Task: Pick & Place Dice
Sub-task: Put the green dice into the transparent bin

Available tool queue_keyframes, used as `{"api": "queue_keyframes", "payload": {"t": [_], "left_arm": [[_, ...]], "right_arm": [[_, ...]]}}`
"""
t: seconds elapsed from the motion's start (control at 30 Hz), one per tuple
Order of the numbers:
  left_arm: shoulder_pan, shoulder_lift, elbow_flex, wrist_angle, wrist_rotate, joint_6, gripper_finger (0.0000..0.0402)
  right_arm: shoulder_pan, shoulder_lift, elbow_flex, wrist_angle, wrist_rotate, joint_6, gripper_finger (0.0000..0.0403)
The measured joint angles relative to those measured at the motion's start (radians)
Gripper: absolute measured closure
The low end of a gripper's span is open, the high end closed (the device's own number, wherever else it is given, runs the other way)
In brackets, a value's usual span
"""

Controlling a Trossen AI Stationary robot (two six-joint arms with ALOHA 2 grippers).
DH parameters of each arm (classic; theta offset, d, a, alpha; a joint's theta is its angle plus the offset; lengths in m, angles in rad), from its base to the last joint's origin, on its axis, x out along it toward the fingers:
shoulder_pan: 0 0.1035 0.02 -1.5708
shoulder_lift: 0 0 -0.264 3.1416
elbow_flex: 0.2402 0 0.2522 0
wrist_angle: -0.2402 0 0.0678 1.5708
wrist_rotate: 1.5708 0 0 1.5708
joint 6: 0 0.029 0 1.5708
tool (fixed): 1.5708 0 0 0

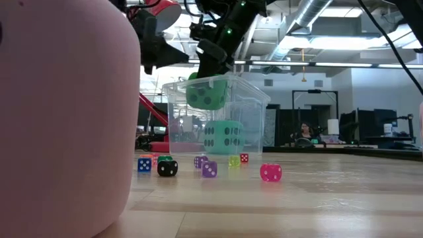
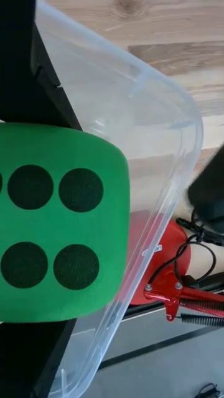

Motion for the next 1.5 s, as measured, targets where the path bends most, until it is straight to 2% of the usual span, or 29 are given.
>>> {"api": "queue_keyframes", "payload": {"t": [0.37, 0.6, 1.07, 1.5], "left_arm": [[-0.002, 0.14, 0.096, 0.002, 0.035, 0.002, 0.0401], [-0.002, 0.194, 0.112, 0.007, 0.061, -0.007, 0.0401], [-0.021, 0.191, 0.111, -0.02, 0.064, -0.013, 0.0401], [-0.028, 0.191, 0.111, -0.018, 0.067, -0.013, 0.0401]], "right_arm": [[0.0, 0.0, 0.0, 0.0, 0.0, 0.0, 0.0003], [0.001, 0.001, 0.0, -0.008, 0.0, 0.0, 0.0003], [0.012, 0.0, 0.0, 0.049, 0.001, -0.012, 0.0003], [0.022, 0.0, 0.017, 0.021, 0.004, -0.027, 0.0003]]}}
